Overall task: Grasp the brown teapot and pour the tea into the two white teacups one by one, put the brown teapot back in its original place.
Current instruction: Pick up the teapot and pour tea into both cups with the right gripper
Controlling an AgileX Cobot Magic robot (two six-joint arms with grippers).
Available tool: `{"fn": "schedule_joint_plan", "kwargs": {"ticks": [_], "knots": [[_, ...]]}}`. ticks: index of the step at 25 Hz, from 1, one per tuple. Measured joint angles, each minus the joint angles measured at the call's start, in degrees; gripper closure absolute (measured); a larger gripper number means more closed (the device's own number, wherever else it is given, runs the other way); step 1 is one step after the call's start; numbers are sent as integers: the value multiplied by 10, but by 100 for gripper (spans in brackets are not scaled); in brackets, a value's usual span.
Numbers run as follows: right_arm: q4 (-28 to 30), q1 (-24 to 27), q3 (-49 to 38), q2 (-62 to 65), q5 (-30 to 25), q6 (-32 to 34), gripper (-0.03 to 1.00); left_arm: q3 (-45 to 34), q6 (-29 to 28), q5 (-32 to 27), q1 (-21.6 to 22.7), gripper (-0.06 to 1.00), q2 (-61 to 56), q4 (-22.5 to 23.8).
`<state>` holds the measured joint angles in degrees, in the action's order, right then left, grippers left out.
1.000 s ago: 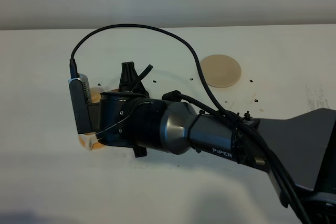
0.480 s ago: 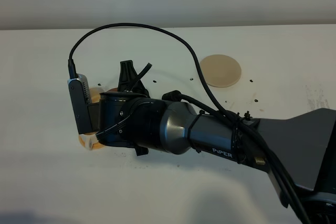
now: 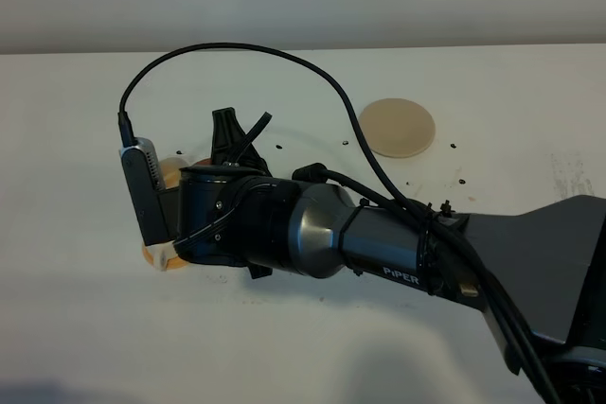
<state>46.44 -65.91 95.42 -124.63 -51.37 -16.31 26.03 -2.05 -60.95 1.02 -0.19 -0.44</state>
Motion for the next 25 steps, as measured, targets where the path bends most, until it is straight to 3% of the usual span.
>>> {"fn": "schedule_joint_plan", "kwargs": {"ticks": [25], "knots": [[17, 0, 0, 0, 0, -18, 87, 0, 0, 0, 0, 38, 0, 0]]}}
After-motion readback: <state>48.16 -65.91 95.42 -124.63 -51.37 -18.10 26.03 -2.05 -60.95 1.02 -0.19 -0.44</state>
